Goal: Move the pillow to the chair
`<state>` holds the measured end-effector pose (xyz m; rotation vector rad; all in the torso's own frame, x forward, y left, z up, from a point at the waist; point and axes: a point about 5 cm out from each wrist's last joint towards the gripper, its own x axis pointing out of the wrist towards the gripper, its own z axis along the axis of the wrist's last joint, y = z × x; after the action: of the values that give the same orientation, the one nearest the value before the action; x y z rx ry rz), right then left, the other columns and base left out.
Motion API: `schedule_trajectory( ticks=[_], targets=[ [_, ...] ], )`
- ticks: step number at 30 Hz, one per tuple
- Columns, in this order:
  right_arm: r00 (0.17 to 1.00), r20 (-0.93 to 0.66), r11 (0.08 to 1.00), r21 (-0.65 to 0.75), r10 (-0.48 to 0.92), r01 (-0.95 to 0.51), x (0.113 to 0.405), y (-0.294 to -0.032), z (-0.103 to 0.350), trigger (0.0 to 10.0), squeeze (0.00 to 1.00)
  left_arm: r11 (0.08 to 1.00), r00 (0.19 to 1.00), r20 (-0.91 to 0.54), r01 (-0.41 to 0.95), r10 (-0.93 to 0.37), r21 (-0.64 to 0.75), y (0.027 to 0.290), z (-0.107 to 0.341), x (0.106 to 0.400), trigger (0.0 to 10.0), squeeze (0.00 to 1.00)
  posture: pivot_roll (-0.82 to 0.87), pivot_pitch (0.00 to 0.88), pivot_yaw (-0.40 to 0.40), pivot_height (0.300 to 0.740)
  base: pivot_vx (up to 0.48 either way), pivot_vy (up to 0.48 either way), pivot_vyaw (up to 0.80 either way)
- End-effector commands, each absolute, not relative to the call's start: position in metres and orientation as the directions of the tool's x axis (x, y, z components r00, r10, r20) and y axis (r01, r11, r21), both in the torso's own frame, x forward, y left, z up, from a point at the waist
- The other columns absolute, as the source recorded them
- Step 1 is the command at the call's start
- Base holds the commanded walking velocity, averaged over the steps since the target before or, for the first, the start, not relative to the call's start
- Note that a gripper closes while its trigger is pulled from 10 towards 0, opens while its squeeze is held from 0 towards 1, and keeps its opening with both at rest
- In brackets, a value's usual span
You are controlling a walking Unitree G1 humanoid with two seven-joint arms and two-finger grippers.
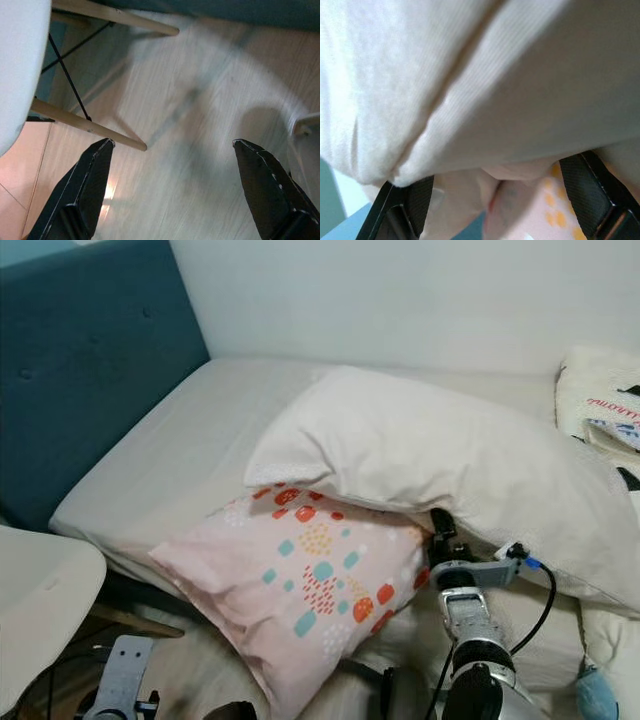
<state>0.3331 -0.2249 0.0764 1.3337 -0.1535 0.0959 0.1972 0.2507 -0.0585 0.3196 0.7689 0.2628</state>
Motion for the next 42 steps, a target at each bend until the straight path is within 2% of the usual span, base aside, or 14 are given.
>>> schedule_trajectory(
  ticks=[1,6,8,13,17,22,25,27,34,42],
  targets=[
    [0.98,0.198,0.218,0.957,0.0,-0.194,0.332,-0.221,0.077,10.0,0.0,0.921,0.666,-0.665,-0.091,0.34,0.38,0.249,-0.065,0.188,10.0,0.0,-0.14,0.038,0.076,0.586,0.0,0.0,0.0],
    [0.973,0.229,0.206,0.95,0.042,-0.233,0.331,-0.214,0.077,10.0,0.0,0.921,0.662,-0.672,-0.072,0.331,0.383,0.247,-0.066,0.186,10.0,0.0,-0.14,0.041,0.074,0.586,0.0,0.0,0.0],
    [0.95,0.273,0.191,0.935,0.151,-0.299,0.329,-0.2,0.078,10.0,0.0,0.921,0.661,-0.674,-0.069,0.33,0.383,0.246,-0.067,0.185,10.0,0.0,-0.14,0.044,0.07,0.586,0.0,0.0,0.0],
    [0.917,0.322,0.163,0.917,0.235,-0.364,0.326,-0.188,0.08,10.0,0.0,0.921,0.658,-0.676,-0.071,0.331,0.382,0.246,-0.067,0.184,10.0,0.0,-0.14,0.044,0.07,0.586,0.0,0.0,0.0],
    [0.902,0.37,0.135,0.905,0.225,-0.404,0.325,-0.189,0.085,10.0,0.0,0.921,0.653,-0.681,-0.067,0.331,0.383,0.246,-0.069,0.182,10.0,0.0,-0.14,0.044,0.073,0.586,0.0,0.0,0.0],
    [0.922,0.334,0.163,0.916,0.195,-0.366,0.328,-0.194,0.084,10.0,0.0,0.921,0.65,-0.685,-0.063,0.33,0.384,0.246,-0.069,0.181,10.0,0.0,-0.14,0.044,0.073,0.586,0.0,0.0,0.0],
    [0.982,0.165,0.213,0.96,0.093,-0.182,0.334,-0.201,0.073,10.0,0.0,0.92,0.65,-0.684,-0.061,0.33,0.386,0.246,-0.069,0.181,10.0,0.0,-0.13,0.049,0.074,0.586,0.0,0.0,0.0],
    [0.989,0.131,0.213,0.967,0.062,-0.142,0.336,-0.202,0.072,10.0,0.0,0.92,0.65,-0.684,-0.061,0.332,0.388,0.247,-0.069,0.18,10.0,0.0,-0.12,0.052,0.076,0.586,0.0,0.0,0.0],
    [0.979,0.201,0.16,0.966,0.038,-0.204,0.347,-0.2,0.088,10.0,0.0,0.916,0.644,-0.688,-0.049,0.334,0.399,0.251,-0.071,0.174,10.0,0.0,-0.09,0.066,0.097,0.586,0.0,0.0,0.0],
    [0.973,0.229,0.144,0.963,0.011,-0.229,0.356,-0.2,0.099,10.0,0.0,0.909,0.64,-0.692,-0.023,0.334,0.417,0.257,-0.072,0.167,10.0,0.0,-0.05,0.089,0.117,0.586,0.0,0.0,0.0]
  ],
)
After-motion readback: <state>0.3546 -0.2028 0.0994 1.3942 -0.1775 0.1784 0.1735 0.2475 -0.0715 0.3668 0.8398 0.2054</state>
